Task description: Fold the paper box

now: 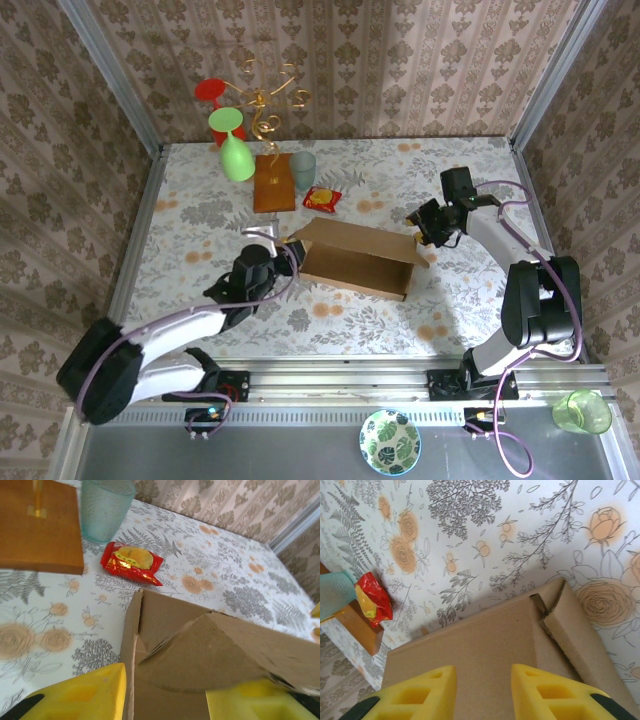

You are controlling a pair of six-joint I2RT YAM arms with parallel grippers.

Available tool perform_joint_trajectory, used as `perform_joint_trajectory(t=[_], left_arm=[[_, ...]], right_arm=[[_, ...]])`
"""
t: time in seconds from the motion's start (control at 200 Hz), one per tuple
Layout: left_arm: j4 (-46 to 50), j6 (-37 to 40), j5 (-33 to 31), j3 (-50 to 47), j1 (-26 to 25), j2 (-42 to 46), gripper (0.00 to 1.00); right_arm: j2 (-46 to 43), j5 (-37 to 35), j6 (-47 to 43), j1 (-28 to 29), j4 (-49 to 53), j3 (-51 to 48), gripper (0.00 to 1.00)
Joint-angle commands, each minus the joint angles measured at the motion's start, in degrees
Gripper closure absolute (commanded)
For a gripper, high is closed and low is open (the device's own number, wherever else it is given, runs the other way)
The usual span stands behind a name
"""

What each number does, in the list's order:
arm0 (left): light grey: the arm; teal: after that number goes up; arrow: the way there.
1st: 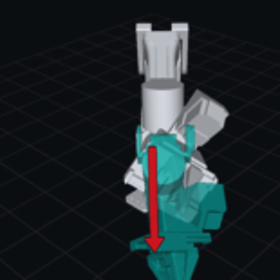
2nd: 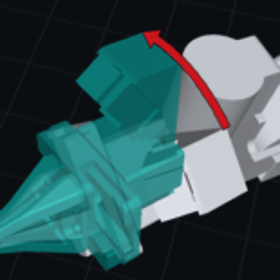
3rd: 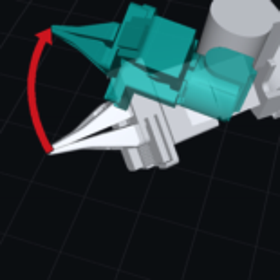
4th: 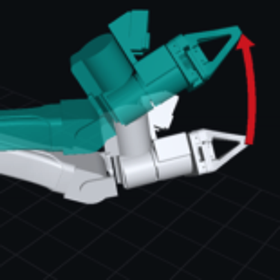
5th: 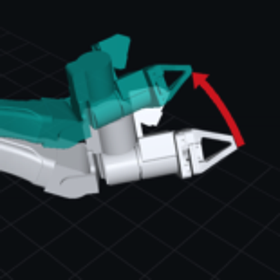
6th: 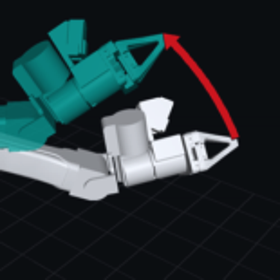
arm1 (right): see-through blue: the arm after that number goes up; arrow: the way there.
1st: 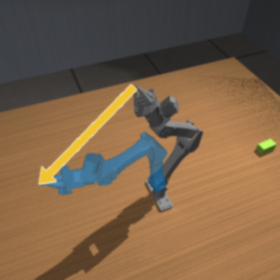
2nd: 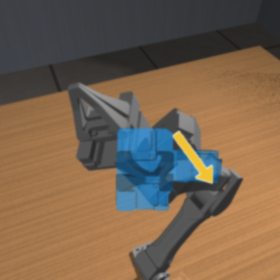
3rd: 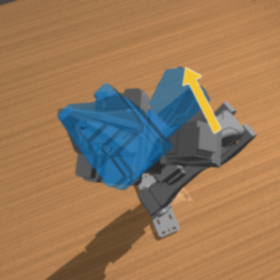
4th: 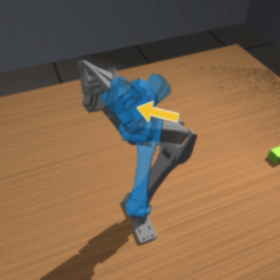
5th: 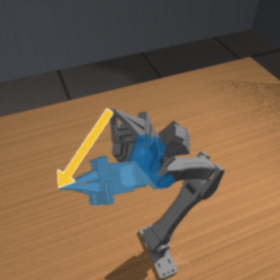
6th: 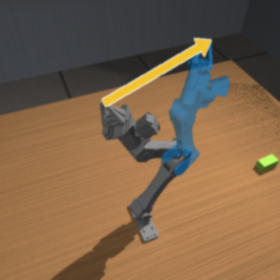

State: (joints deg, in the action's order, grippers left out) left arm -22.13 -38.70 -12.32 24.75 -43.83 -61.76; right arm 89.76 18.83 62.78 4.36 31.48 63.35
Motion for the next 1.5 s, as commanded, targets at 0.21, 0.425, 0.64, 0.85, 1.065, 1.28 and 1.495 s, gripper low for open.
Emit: perform_joint_trajectory(t=[0.21, 0.425, 0.64, 0.85, 1.065, 1.28, 1.495], left_arm=[[43.8, -20.2, 0.1, 19.7, 2.3, 9.8, 0.62], [52.7, -20.6, 10.0, 32.1, 10.8, 2.6, 0.66], [55.2, -13.1, 17.4, 41.2, 13.8, -9.8, 0.58], [50.8, -8.2, 19.8, 37.9, 14.1, -15.1, 0.51], [43.5, -6.9, 24.0, 33.6, 15.0, -16.7, 0.46], [40.7, -2.6, 27.9, 30.8, 14.3, -21.7, 0.46], [33.1, -1.1, 30.9, 28.2, 13.3, -26.5, 0.46]], right_arm=[[-7.7, -7.7, -4.6, 2.1, 8.7, 6.0, 0.68], [-9.4, -10.0, -5.5, 10.5, 12.6, 10.5, 0.68], [-8.8, -10.2, -1.3, 19.3, 11.7, 7.8, 0.69], [-8.1, -11.3, -0.2, 22.1, 9.2, 0.4, 0.69], [-6.0, -13.9, -3.1, 22.2, 8.3, -4.4, 0.70], [-1.9, -14.7, -4.8, 21.8, 7.8, -4.5, 0.70], [-0.6, -14.9, -7.1, 20.4, 8.0, -3.9, 0.70]])
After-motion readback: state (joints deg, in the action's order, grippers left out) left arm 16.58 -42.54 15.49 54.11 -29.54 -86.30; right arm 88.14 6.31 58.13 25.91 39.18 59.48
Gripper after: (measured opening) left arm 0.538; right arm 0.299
